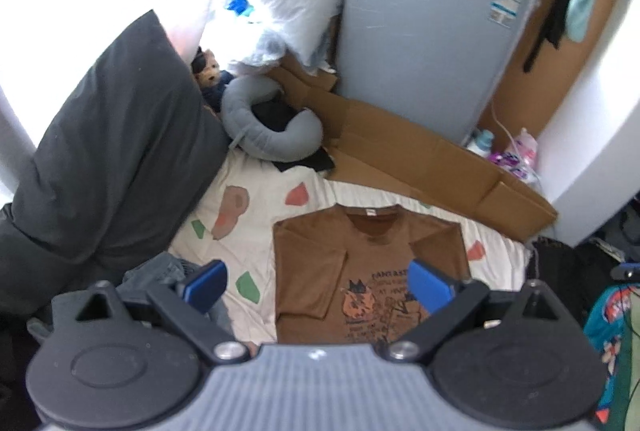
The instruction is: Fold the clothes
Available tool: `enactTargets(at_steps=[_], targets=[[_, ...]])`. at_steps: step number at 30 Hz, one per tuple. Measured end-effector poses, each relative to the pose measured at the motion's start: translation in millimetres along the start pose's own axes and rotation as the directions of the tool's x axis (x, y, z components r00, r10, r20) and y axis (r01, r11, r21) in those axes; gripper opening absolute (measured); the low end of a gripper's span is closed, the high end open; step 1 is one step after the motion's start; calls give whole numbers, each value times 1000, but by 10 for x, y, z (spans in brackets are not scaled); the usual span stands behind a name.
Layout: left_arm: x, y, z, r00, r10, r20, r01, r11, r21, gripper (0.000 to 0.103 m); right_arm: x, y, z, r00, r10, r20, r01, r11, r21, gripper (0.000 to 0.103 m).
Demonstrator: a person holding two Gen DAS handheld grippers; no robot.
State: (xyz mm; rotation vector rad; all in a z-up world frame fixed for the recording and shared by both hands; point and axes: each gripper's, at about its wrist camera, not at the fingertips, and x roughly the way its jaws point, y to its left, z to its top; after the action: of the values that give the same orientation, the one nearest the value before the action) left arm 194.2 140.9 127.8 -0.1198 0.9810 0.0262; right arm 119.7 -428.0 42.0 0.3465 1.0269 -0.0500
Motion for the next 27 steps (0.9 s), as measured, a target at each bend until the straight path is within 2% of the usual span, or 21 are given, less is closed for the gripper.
enactTargets(at_steps=[5,8,11,21,27], targets=[[-249,17,31,999,-5,41,5,1000,-4,98,-228,-78,-237,1000,-13,15,14,1000,-13,81],[-343,62,-54,998,-22,58,23,1000,-3,98,-290,-113,-346,1000,-10,27,11,1000,-9,81],[-325,116,-187,998,-7,55,7,1000,3,98,-311,-156,-467,999,-5,33,5,1000,-4,81],[-78,314,-893,998,-30,51,32,998,-45,98,-398,-191,-805,998,23,56,-22,1000,-9,81],[218,287,-1363,999,5,32,-4,1000,-31,98,-431,-188,-1007,995,23,97,-22,1000,-17,81]])
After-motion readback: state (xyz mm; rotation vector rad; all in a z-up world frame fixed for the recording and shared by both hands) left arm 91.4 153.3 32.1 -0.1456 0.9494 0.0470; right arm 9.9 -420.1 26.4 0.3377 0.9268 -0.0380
